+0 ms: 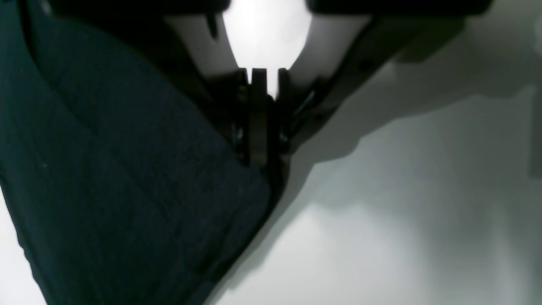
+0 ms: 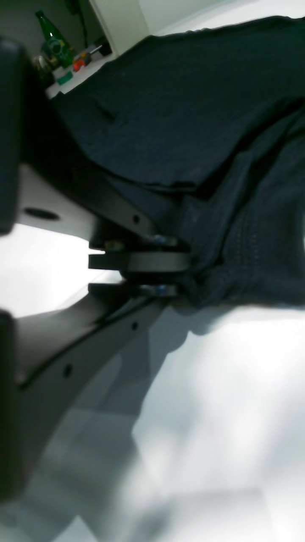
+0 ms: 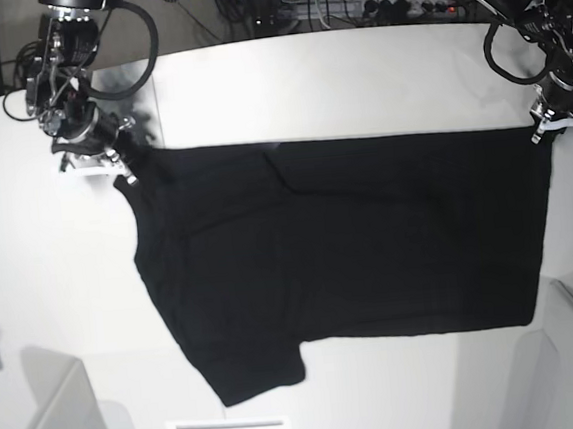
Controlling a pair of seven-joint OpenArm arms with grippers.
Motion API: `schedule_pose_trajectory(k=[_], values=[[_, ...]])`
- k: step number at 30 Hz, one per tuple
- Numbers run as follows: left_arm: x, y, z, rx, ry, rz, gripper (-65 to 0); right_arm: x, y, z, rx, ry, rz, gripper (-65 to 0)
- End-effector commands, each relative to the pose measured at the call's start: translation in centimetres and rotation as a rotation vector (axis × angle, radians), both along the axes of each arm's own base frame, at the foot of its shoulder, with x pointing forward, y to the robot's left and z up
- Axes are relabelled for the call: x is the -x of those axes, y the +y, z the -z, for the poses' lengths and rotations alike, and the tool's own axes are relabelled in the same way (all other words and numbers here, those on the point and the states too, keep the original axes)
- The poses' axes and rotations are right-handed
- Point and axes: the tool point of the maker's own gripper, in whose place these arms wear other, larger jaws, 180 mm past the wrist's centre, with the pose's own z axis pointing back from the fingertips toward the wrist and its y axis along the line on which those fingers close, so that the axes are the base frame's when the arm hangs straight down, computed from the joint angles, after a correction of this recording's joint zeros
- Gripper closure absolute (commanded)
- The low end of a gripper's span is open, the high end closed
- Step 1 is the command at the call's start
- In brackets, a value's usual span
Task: Fold the T-shirt properly
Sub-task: 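Regrasp the folded shoulder edge with the right gripper and lift, then release the shirt edge with both grippers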
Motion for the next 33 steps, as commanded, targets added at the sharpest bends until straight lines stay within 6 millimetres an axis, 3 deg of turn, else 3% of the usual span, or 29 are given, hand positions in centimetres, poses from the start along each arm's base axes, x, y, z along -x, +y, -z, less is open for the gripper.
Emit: schedule_pose_trajectory(k=[1,11,20,29,33], values=[[0.7,1.0,-0.4,-0.030,0.029,-0.001,0.0,-0.4,-0.4,-0.9,0.015,-0.031,-0.002,0.0],[5.0,0.5,-2.1,-0.170,0.116,0.097,0.0,2.0,-0.6,-1.9,0.053,-0.032,-0.018,0.0],[8.3,-0.2,-0.6,-0.160,0.190,0.115,0.0,4.9,-3.8,-2.2,0.091,0.008,0.052,0.0],[9.4,-3.4,-1.6,-0.161,0.212,0.167,0.0,7.6,-4.5,-1.5,0.091,0.070,0.065,0.0],[9.6,-3.6,-1.8,-0.161,0.215,0.171,0.0,8.7,-4.5,-2.0,0.111,0.074,0.055,0.0]])
